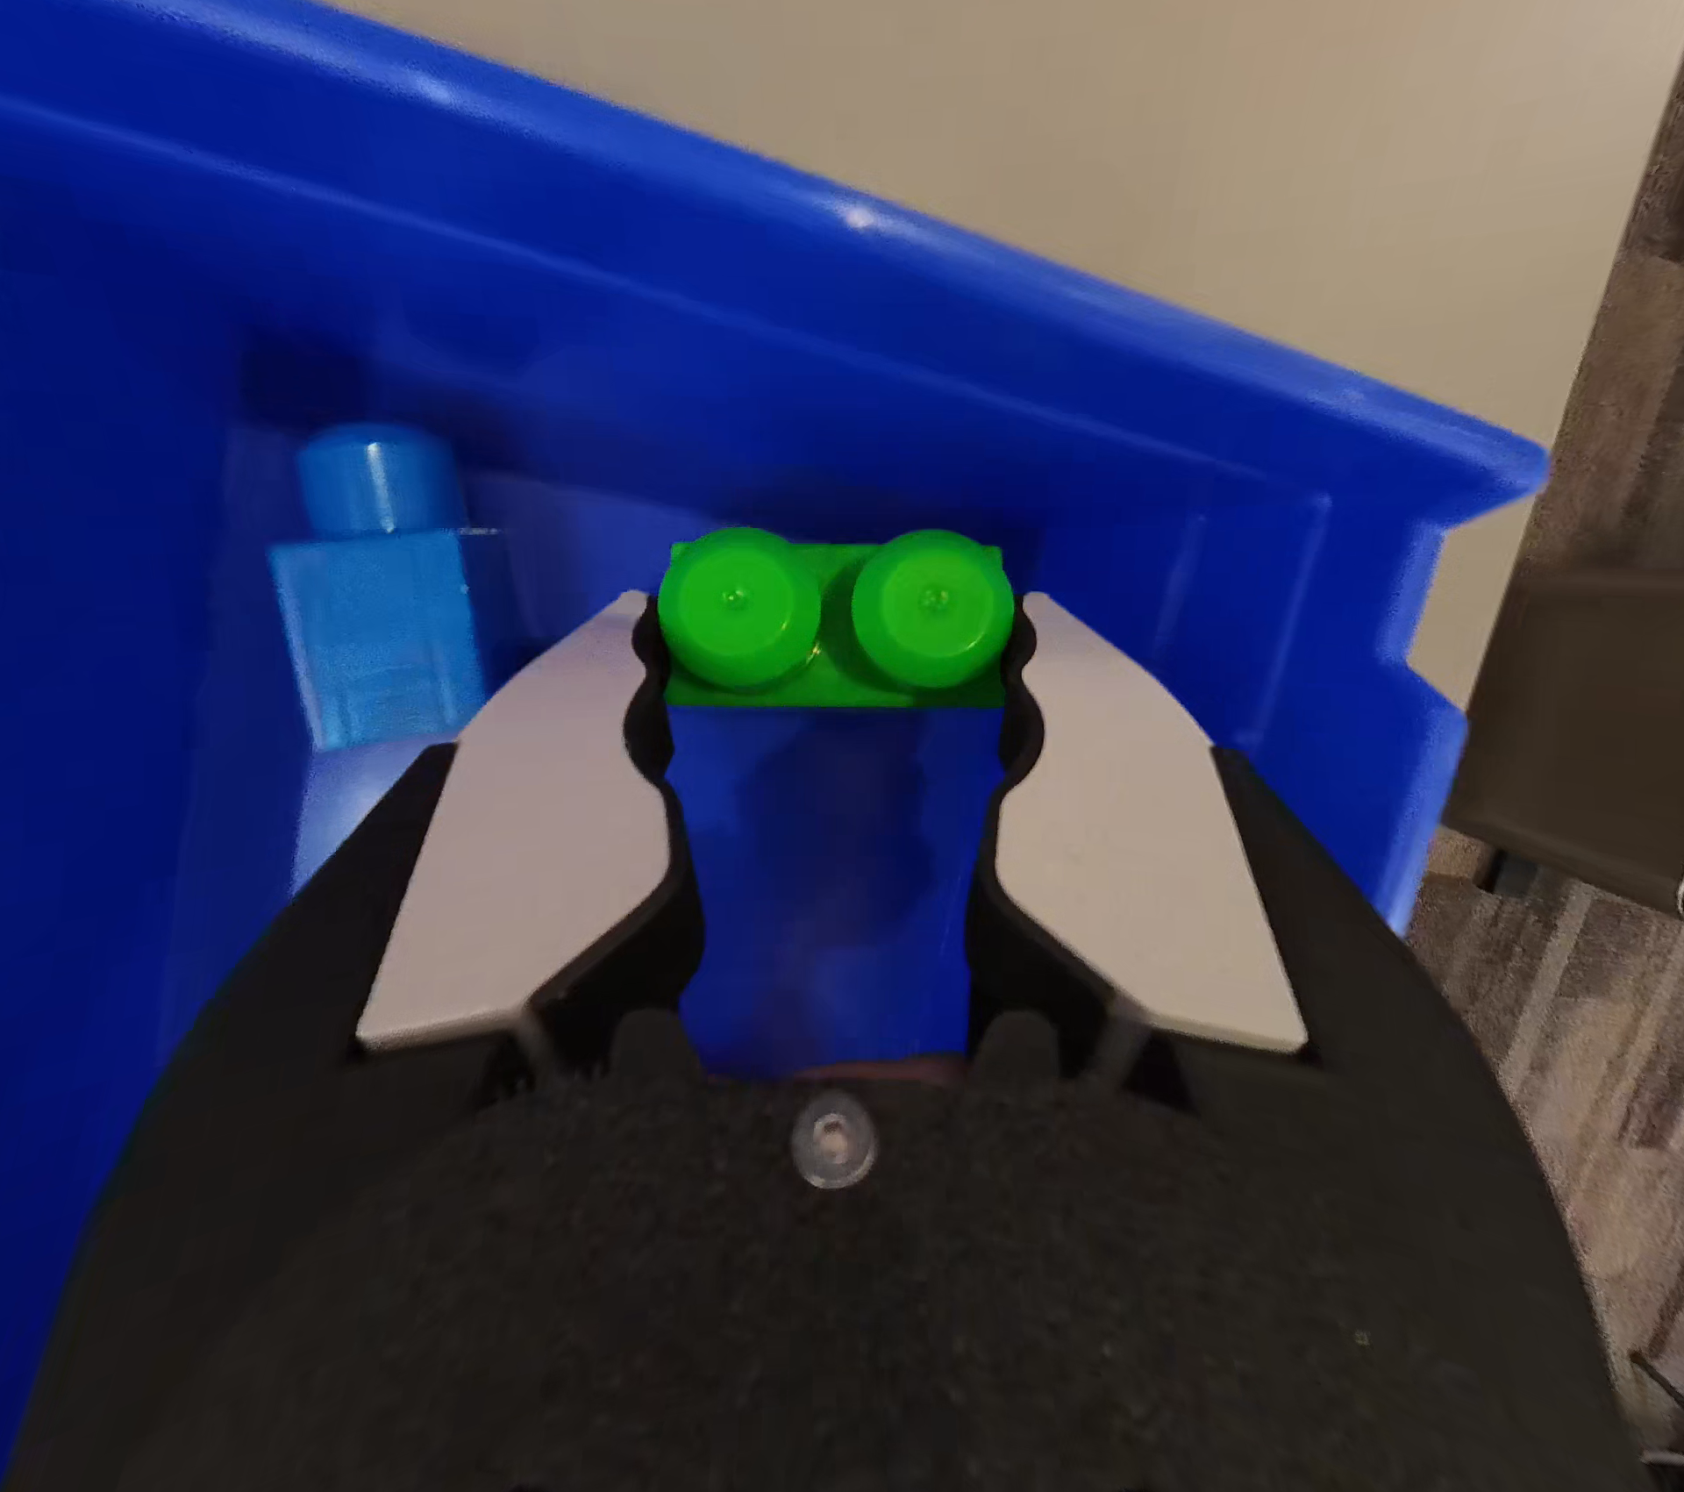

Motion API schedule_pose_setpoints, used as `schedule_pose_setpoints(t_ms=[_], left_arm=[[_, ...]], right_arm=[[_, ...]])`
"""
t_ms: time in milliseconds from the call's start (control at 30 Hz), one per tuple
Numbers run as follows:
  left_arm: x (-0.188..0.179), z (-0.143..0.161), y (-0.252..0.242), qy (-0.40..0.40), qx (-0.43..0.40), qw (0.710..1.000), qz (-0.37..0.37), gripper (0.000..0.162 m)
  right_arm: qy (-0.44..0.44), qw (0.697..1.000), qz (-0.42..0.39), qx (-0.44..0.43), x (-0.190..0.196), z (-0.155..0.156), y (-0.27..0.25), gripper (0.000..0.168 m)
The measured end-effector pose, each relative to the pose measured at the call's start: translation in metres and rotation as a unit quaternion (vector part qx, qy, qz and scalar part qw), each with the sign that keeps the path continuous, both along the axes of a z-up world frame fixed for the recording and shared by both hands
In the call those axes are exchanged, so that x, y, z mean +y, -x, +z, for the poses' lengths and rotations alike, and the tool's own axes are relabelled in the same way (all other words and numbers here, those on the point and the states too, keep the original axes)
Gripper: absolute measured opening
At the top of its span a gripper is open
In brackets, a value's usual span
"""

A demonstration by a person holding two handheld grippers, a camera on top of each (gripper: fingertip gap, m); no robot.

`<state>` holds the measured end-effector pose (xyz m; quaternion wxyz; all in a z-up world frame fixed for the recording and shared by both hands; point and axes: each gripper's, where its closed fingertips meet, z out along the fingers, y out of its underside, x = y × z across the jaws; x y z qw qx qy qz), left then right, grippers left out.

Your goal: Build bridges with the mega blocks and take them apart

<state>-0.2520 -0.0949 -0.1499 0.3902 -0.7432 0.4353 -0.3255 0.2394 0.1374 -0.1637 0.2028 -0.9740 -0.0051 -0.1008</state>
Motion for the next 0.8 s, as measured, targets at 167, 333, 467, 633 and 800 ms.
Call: schedule_pose_setpoints(t_ms=[167,333,467,633,800], left_arm=[[0.002,-0.002,0.004,0.016,-0.007,1.0,0.004,0.046],[0.002,0.003,0.012,0.023,-0.026,0.999,0.013,0.046],[0.001,0.008,0.018,0.013,-0.034,0.999,0.024,0.047],[0.001,0.014,0.028,0.009,-0.036,0.998,0.056,0.052],[0.013,0.009,0.043,0.018,-0.03,0.993,0.109,0.055]], right_arm=[[0.024,0.999,-0.023,-0.009,0.004,-0.021,-0.01,0.072],[0.017,0.999,-0.022,-0.025,-0.003,-0.014,-0.013,0.078],[-0.074,0.994,-0.005,-0.083,-0.026,0.055,0.006,0.077],[-0.347,0.927,0.118,0.075,-0.102,0.163,0.166,0.071],[-0.362,0.859,0.268,0.243,-0.181,0.103,0.342,0.074]])
